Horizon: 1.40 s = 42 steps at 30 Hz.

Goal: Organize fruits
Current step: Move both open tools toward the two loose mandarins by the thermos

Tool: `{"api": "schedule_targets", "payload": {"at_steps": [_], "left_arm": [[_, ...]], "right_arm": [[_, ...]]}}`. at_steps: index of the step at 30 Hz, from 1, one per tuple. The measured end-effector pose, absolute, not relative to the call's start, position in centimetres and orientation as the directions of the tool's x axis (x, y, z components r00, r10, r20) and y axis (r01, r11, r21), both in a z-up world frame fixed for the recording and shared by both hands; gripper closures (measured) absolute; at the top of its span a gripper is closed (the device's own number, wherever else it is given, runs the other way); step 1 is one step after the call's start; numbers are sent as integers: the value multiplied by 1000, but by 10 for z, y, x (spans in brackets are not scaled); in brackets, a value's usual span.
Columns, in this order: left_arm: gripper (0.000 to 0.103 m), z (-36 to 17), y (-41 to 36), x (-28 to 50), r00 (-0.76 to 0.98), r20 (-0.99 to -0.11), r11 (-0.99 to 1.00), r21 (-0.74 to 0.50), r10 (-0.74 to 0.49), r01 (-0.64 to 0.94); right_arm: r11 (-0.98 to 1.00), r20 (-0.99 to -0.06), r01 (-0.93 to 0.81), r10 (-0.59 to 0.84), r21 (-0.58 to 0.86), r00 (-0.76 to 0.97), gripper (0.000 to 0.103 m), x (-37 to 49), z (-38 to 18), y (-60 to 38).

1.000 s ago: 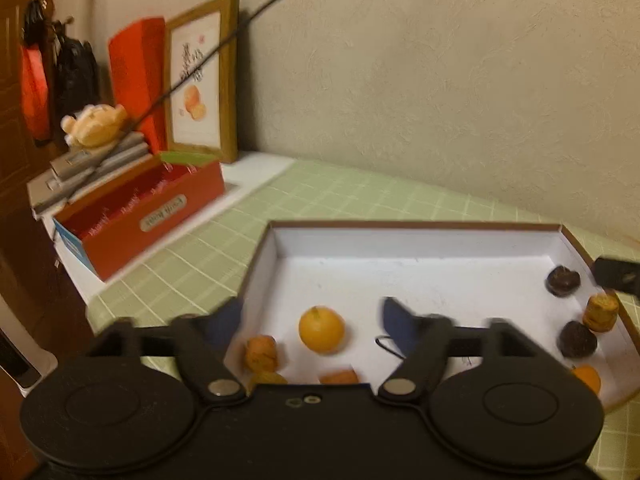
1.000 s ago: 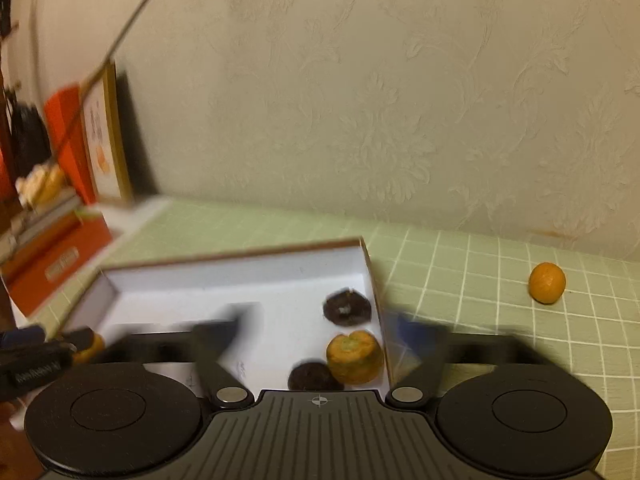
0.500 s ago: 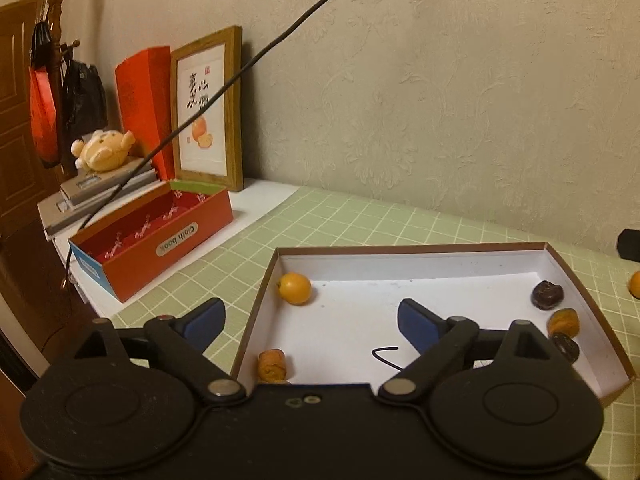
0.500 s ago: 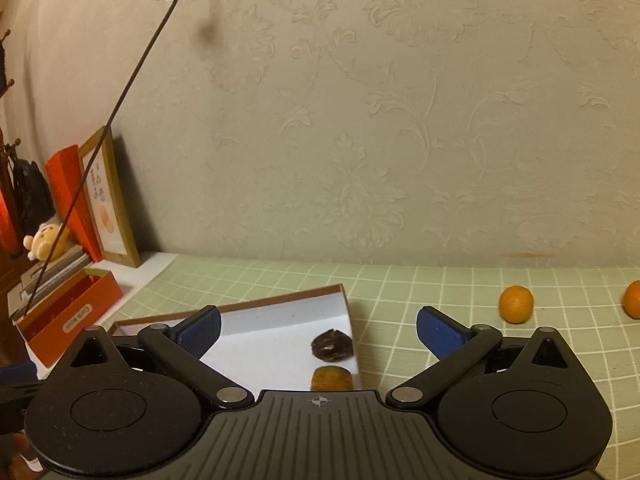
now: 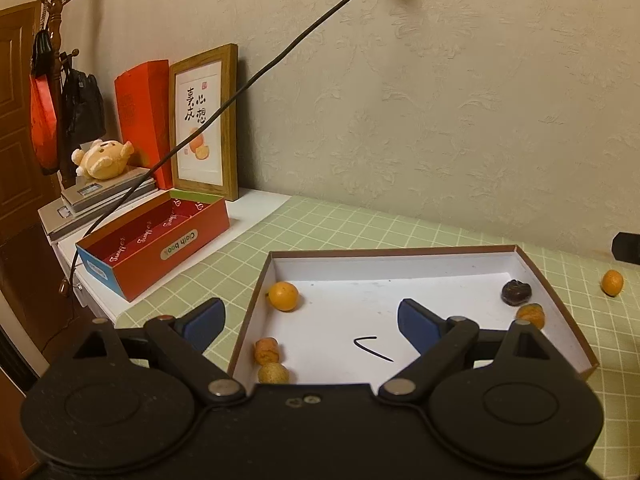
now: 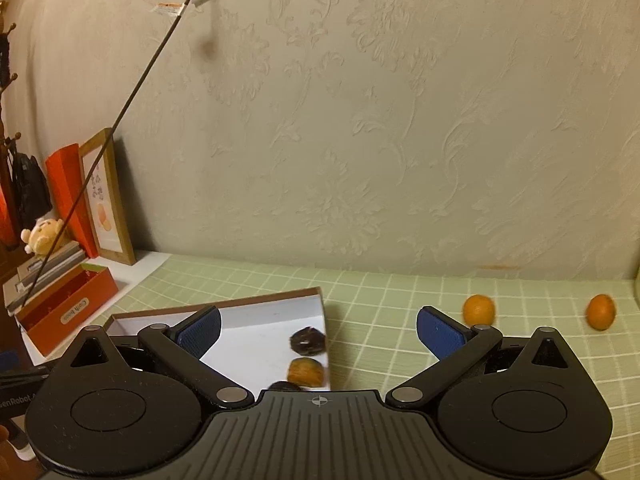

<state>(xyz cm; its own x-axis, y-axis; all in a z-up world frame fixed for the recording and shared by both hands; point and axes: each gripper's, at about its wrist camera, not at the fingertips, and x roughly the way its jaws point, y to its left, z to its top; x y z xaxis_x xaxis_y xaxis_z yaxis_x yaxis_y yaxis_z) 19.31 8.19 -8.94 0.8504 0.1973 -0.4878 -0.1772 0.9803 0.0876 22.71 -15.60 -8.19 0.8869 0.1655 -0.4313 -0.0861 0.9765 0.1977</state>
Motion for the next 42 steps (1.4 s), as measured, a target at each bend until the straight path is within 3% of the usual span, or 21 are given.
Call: {"api": "schedule_targets", "payload": {"at_steps": [19, 28, 42], "left_arm": [[16, -91, 4, 173, 871, -488, 993, 114, 53, 4], [19, -104, -68, 181, 863, -497, 977, 127, -87, 172], [21, -131, -162, 208, 826, -525, 930, 155, -207, 332]], "right_arm": [[988, -431, 39, 29, 147, 902, 0, 169, -72, -231], [972, -437, 179, -95, 155, 894, 0, 144, -76, -292], [895, -495, 439, -347, 77, 796, 0, 123, -97, -363]]}}
